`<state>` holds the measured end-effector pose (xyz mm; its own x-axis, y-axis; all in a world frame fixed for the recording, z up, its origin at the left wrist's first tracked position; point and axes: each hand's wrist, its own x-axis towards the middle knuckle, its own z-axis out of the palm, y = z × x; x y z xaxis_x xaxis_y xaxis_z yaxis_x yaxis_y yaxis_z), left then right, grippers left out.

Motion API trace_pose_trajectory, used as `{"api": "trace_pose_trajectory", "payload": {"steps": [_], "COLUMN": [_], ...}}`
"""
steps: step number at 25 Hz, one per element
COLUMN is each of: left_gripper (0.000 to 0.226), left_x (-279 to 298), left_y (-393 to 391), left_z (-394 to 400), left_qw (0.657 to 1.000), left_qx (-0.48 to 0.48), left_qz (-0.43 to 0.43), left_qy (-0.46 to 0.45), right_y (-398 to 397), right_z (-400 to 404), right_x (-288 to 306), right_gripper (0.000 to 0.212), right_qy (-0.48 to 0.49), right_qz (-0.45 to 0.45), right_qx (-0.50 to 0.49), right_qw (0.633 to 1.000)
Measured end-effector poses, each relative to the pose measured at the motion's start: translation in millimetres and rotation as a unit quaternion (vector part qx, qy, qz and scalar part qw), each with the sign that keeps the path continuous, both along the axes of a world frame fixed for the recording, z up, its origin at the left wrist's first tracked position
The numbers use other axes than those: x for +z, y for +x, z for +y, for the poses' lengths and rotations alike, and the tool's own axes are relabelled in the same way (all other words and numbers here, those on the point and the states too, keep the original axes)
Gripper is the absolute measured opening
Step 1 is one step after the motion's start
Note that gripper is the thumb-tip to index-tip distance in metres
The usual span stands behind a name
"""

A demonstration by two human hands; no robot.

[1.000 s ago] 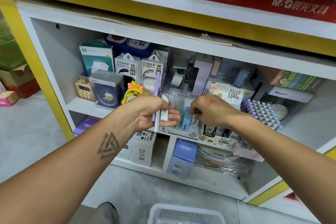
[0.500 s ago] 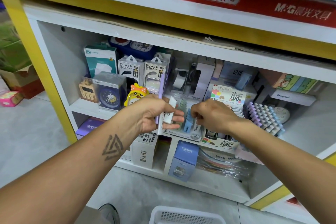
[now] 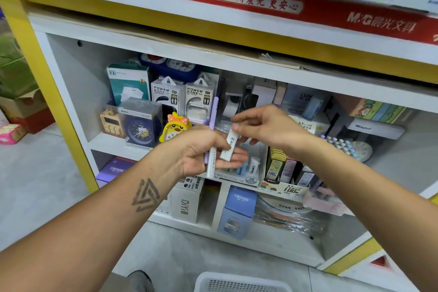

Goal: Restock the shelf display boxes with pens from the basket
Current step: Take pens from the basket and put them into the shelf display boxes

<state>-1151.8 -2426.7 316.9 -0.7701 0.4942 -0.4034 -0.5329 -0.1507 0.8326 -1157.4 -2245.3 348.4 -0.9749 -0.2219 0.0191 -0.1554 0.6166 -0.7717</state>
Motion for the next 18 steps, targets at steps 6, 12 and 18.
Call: {"api": "trace_pose_trajectory", "payload": {"steps": [6, 12, 18], "left_gripper": [0.021, 0.005, 0.015], "left_x": [-3.3, -5.2, -3.4], "left_y": [-1.1, -4.0, -4.5], "left_z": [-0.2, 1.0, 3.7], "left_qw": [1.0, 0.993, 0.992], "left_qx": [0.012, 0.074, 0.073], "left_qz": [0.004, 0.041, 0.066], "left_qy": [-0.028, -0.077, -0.085], "right_y": [2.5, -4.7, -18.9], "right_z": [16.1, 34.0, 46.0], "right_x": [1.6, 5.0, -3.3], "right_gripper": [0.011, 0.012, 0.011], "right_qy": [-0.077, 0.077, 0.333], "right_qz": [0.004, 0.063, 0.146], "right_qx": [-0.044, -0.062, -0.031], "right_qw": [0.996, 0.993, 0.931]}}
